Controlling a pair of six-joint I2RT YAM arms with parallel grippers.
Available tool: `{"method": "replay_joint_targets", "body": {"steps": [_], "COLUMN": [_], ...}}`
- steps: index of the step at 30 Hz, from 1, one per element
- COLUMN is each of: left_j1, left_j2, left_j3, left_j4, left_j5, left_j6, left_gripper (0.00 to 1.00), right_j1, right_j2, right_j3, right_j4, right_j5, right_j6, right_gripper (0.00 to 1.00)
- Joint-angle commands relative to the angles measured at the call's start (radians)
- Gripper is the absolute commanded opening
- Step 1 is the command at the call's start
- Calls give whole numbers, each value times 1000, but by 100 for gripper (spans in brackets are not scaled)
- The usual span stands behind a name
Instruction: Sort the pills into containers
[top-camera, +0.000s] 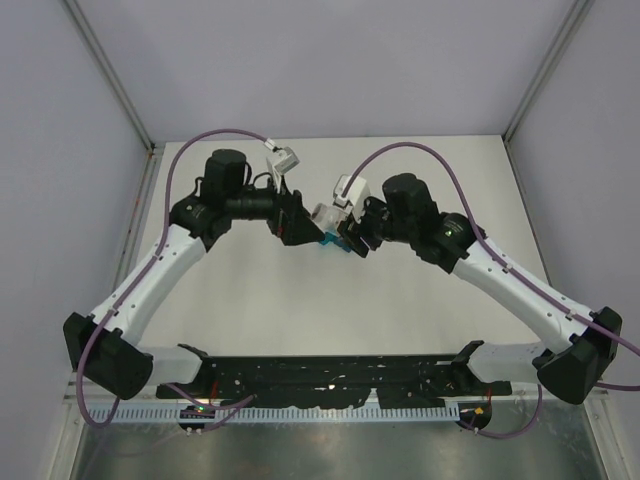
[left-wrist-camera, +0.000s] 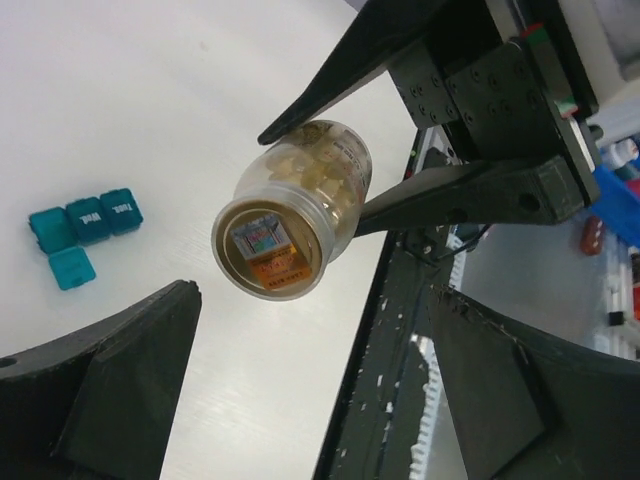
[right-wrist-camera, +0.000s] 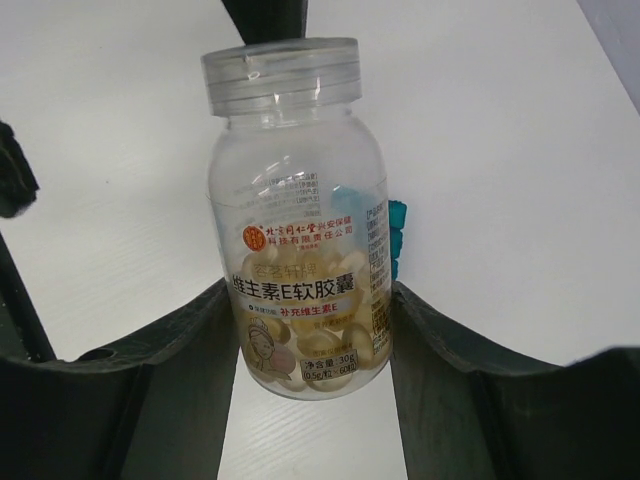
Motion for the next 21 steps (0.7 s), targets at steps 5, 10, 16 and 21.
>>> {"method": "replay_joint_targets", "body": {"steps": [5, 10, 16, 21], "left_j1": [7, -7, -33, -39], "left_j2": [-117, -123, -150, -146], "left_j3": [36, 47, -16, -11], "left_j4": [-173, -253, -181, -188], "left_j5": [98, 95, 86, 81], "left_j6": [604, 735, 684, 646], "left_gripper": [100, 100, 92, 74], "right_j1": [0, 0, 0, -2], "right_j2": [8, 54, 71, 80], "right_j3": [106, 161, 172, 165], "right_j4": [-123, -217, -232, -231], "right_j5": [-291, -398, -412, -409], "right_j6": [-64, -85, -87, -85], "right_gripper": [6, 5, 5, 5]}}
